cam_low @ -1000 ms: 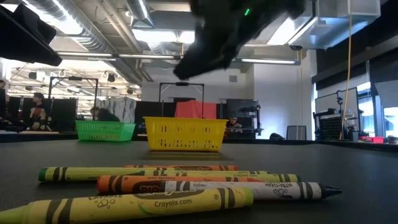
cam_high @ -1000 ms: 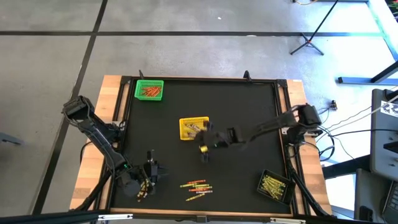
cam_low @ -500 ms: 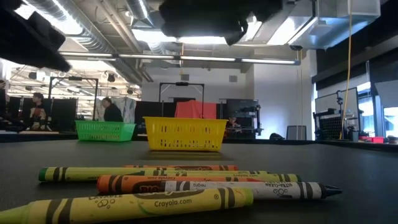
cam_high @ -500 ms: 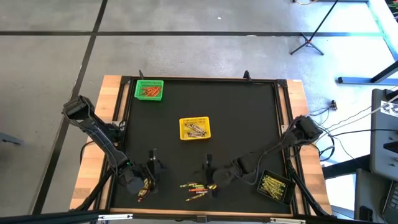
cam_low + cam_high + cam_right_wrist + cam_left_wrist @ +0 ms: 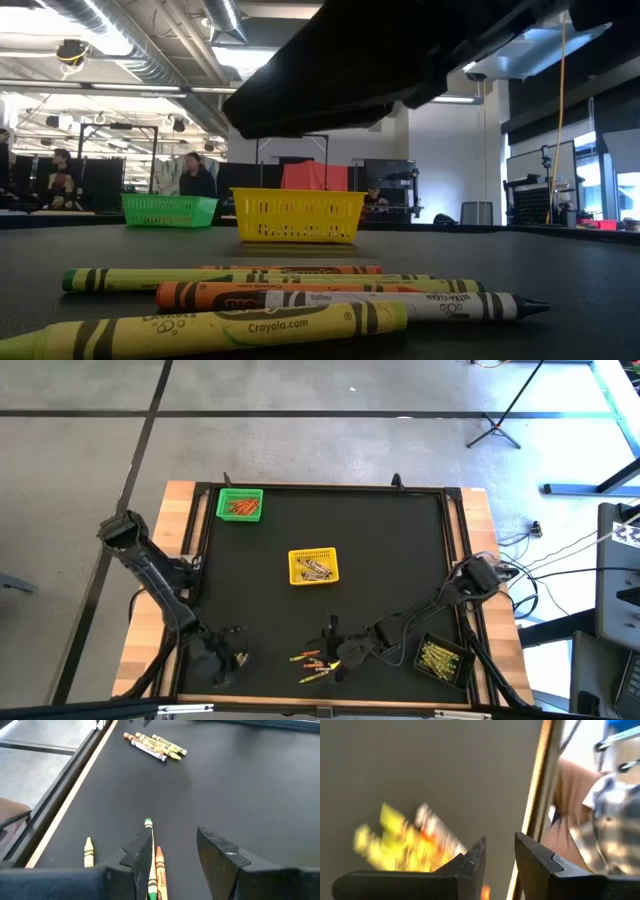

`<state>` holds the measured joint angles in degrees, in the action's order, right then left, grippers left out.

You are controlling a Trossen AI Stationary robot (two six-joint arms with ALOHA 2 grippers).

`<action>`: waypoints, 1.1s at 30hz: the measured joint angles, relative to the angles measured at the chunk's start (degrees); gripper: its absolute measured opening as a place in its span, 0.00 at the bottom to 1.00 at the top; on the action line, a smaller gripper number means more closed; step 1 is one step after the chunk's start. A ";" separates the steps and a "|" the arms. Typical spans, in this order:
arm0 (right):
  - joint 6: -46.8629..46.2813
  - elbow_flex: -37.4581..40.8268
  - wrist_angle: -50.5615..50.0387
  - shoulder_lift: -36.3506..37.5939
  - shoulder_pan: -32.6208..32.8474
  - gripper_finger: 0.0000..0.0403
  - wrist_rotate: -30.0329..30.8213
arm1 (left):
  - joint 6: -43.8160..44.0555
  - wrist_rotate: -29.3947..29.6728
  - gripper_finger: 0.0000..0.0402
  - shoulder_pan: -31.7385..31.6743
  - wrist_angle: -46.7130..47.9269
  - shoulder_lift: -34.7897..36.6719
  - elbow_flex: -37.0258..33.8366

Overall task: Sort crayons
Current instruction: Put the green crayon into the black bin

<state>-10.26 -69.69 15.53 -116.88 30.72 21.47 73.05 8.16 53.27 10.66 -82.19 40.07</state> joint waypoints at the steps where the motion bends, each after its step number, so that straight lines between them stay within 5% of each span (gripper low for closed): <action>1: -0.01 -0.01 0.27 -0.24 0.00 0.38 0.01 | 3.40 -1.39 0.22 0.83 1.66 0.01 0.00; 5: 0.00 0.00 0.67 -0.50 0.00 0.38 -0.01 | 13.82 -4.60 0.22 4.04 8.30 0.00 0.00; 10: 0.03 0.00 0.97 -0.50 0.01 0.38 -0.01 | 20.56 -0.68 0.22 5.91 16.26 -0.02 -0.02; 20: 0.04 0.00 1.09 -0.50 0.00 0.38 -0.01 | 19.57 4.84 0.22 6.17 16.96 -0.11 -0.22; 33: 0.07 0.00 1.12 -0.46 0.00 0.38 1.06 | 19.83 4.09 0.22 6.17 16.54 -3.58 -0.26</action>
<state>-10.20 -69.69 16.64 -117.34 30.72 22.52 92.88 12.25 59.44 27.20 -85.78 39.81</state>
